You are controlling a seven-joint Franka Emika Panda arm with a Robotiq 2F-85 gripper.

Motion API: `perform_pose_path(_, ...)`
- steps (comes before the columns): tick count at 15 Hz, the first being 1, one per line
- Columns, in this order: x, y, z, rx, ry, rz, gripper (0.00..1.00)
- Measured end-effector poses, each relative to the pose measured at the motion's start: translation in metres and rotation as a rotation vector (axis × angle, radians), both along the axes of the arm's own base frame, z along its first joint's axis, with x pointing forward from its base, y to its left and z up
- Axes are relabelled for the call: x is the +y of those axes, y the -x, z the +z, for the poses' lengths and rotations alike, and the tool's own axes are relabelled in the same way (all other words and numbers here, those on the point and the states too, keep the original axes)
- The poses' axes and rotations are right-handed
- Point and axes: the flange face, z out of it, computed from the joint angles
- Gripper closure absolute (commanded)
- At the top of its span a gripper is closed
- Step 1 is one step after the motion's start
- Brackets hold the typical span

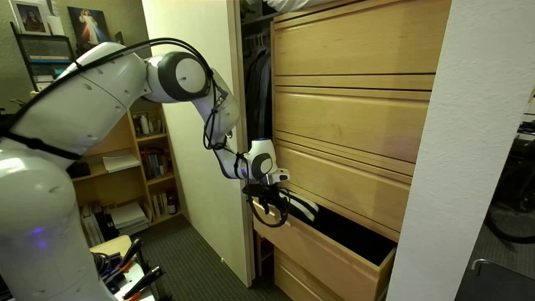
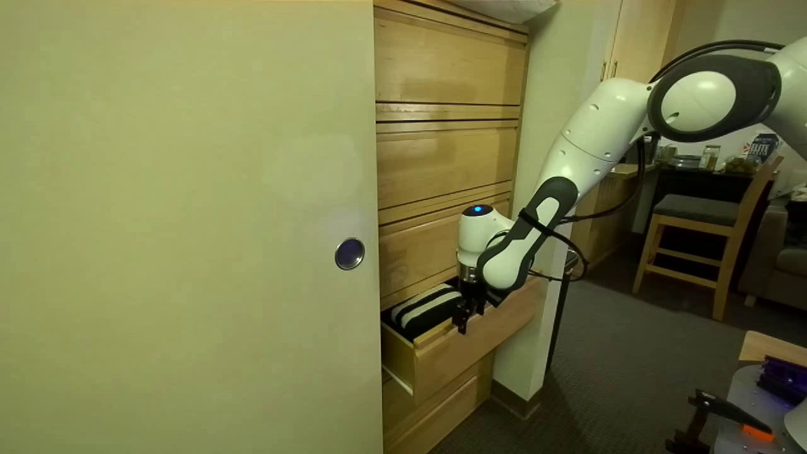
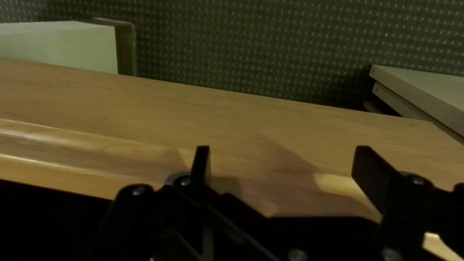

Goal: Close the open drawer

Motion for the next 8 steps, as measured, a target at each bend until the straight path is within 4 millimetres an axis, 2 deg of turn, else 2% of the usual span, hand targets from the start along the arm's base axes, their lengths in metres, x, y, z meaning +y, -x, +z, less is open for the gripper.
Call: perform_pose_path(8,0.029,-0.036,0.004,-0.073,-0.012,0.039,0.00)
